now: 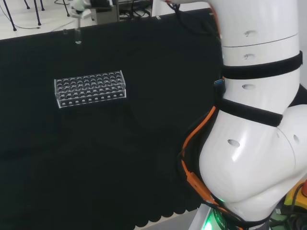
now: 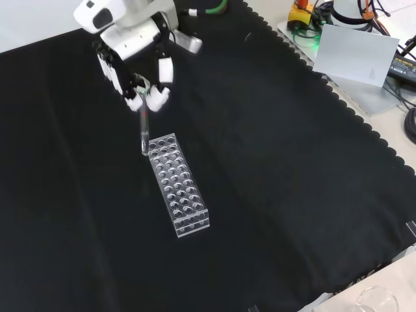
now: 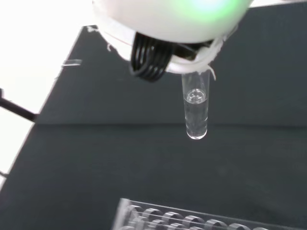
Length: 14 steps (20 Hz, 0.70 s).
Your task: Shake the test tube.
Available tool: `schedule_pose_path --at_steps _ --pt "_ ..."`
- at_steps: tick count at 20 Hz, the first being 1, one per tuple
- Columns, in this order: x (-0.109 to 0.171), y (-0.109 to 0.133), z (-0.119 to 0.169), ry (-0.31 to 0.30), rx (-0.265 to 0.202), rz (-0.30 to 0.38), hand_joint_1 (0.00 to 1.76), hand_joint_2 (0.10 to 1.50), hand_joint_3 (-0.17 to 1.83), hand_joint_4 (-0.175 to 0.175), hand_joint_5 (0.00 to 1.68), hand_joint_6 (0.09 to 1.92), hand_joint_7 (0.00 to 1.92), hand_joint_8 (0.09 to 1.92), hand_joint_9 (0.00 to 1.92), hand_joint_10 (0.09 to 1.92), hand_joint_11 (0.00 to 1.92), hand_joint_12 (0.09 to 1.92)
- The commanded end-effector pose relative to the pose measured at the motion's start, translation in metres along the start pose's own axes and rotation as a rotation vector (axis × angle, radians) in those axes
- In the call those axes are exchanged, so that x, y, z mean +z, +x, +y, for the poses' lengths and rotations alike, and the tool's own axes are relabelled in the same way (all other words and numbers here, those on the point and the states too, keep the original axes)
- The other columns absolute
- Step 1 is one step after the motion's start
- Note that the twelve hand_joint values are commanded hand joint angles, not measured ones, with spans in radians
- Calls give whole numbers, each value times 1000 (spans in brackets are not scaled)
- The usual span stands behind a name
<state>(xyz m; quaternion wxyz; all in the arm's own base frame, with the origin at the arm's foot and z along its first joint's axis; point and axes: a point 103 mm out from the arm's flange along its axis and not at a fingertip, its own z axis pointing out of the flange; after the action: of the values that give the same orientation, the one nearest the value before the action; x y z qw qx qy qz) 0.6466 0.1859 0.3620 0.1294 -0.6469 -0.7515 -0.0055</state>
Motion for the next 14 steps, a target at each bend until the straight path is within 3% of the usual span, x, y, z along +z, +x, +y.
schedule_pose_path --at_steps 1,4,12,14 --pt "15 32 0 26 -72 -19 1249 527 760 -175 1529 215 1801 453 1618 736 1361 1000" --pt "15 12 0 44 -20 -48 1249 527 760 -175 1529 214 1801 453 1617 736 1360 1000" --pt "0 -107 -33 33 252 -101 1249 527 759 -175 1530 212 1801 453 1617 737 1358 1001" --pt "-4 -125 -41 29 292 -104 1249 527 759 -175 1531 211 1802 453 1617 737 1357 1001"
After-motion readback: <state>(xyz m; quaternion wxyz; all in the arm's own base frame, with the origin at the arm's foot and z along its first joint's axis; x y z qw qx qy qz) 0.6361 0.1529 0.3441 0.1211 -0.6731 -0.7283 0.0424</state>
